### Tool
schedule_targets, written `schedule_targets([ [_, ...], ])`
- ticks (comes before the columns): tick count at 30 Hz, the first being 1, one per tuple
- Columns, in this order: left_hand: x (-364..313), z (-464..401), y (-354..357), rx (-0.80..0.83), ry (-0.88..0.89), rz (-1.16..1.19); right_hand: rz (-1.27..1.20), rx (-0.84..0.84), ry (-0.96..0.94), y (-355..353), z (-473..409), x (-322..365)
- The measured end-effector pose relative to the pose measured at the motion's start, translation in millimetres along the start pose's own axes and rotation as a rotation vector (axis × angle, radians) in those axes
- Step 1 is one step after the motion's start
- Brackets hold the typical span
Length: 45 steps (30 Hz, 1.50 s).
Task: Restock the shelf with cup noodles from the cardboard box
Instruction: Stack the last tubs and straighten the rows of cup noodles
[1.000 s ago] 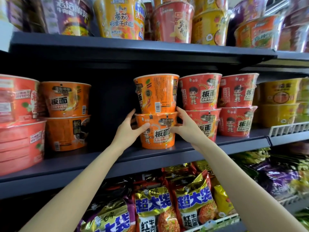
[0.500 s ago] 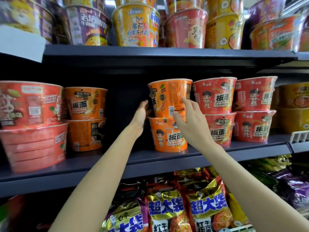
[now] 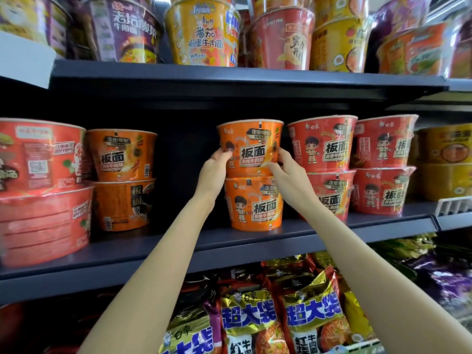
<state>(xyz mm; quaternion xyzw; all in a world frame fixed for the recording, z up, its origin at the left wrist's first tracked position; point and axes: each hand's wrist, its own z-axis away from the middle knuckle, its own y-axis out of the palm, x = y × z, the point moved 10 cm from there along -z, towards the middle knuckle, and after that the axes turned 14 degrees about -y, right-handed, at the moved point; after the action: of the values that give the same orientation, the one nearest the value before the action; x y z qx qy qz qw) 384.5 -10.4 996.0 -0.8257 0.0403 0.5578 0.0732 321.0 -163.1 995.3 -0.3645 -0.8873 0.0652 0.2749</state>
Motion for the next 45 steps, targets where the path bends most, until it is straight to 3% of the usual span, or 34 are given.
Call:
schedule_targets([
  [4, 3.7, 6.2, -8.3, -0.115, 0.15, -0.124, -0.072, -0.012, 0.034, -9.4, -1.4, -6.7],
  [11, 2.3, 5.8, -7.9, -0.16, 0.247, -0.247, -0.117, 0.047, -0.005, -5.8, 2.2, -5.0],
  [18, 5.6, 0.7, -4.7, -0.099, 0.257, -0.205, -0.045, 0.091, -0.061, -1.7, 0.8, -4.9],
  [21, 4.8, 16.5, -10.0, -0.077, 0.271, -0.223, 0.093, -0.03, -0.108, -14.0, 7.5, 6.0],
  [24, -16.2, 62.2, -47.5, -0.278, 0.505, -0.43, 0.121, -0.193, -0.393, -13.5, 29.9, 60.8],
  [28, -38.3, 135.5, -115.9, -0.66, 0.849, -0.782, -0.049, -0.056, -0.582, 43.4, 46.6, 114.9],
  [33, -25.2, 151.9, -220.7, -0.961, 0.685, -1.146, -0.144, 0.23, -0.395, 155.9, 25.0, 126.8],
  [38, -5.2, 145.3, -289.4, -0.949, 0.477, -1.309, 0.053, 0.346, -0.239, 247.8, -16.4, 97.5],
  [42, 4.8, 140.8, -307.3, -0.896, 0.512, -1.276, 0.48, 0.354, -0.496, 281.5, -26.5, 112.0],
  [45, 11.2, 138.6, -309.8, -0.884, 0.549, -1.237, 0.497, 0.191, -0.703, 277.4, -31.4, 129.0],
])
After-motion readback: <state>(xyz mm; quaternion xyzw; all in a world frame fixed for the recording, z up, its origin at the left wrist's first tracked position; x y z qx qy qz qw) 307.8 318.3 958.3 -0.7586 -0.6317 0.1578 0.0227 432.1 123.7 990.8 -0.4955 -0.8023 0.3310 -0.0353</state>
